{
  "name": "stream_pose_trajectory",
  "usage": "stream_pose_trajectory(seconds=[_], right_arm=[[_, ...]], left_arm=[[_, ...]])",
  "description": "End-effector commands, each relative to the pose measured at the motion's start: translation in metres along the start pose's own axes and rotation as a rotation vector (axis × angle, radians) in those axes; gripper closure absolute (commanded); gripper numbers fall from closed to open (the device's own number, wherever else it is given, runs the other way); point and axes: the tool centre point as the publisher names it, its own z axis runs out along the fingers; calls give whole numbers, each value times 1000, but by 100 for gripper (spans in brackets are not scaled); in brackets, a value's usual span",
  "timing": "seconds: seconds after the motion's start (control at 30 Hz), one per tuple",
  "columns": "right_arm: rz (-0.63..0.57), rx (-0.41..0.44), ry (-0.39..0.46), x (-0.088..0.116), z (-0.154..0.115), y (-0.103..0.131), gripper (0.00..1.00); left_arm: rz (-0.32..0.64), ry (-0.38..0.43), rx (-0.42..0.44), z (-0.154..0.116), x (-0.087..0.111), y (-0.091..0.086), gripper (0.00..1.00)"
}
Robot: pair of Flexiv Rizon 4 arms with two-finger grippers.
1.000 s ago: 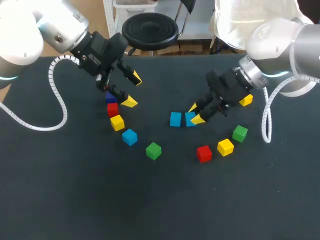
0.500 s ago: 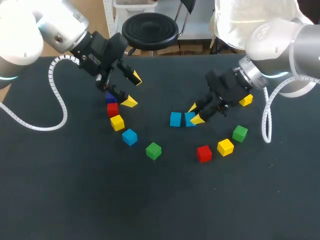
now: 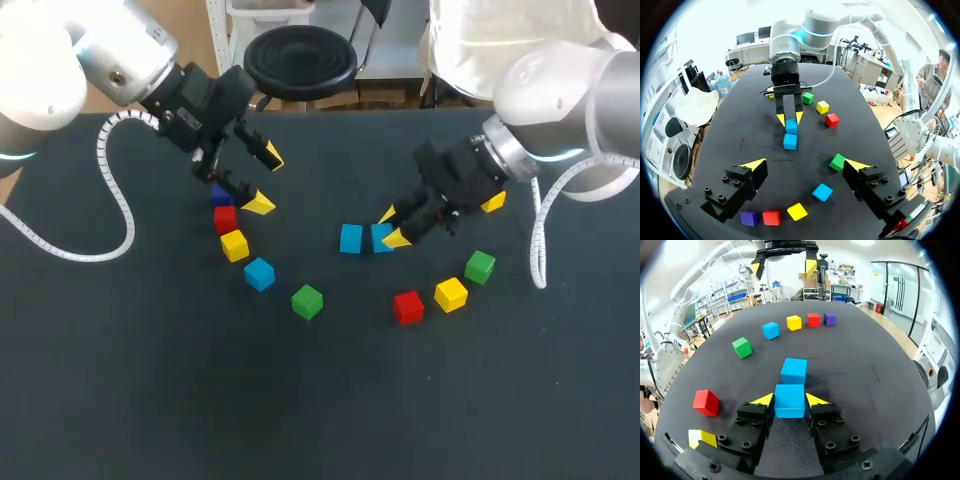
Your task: Place the blue cubes, place green cubes on the blue cubes, place the yellow cubes on the green cubes, then place the red cubes on the yellow cubes, and place purple cube on the red cubes.
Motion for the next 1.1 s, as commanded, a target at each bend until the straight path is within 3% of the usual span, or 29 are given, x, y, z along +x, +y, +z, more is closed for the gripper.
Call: stream_pose_trajectory(seconds=[0.03,1.1], right_arm=[[-2,5,-1,0,1,4,100],[-21,17,-18,3,3,-4,100]], left_arm=[[0,3,2,0,0,1,0],[0,3,2,0,0,1,0]])
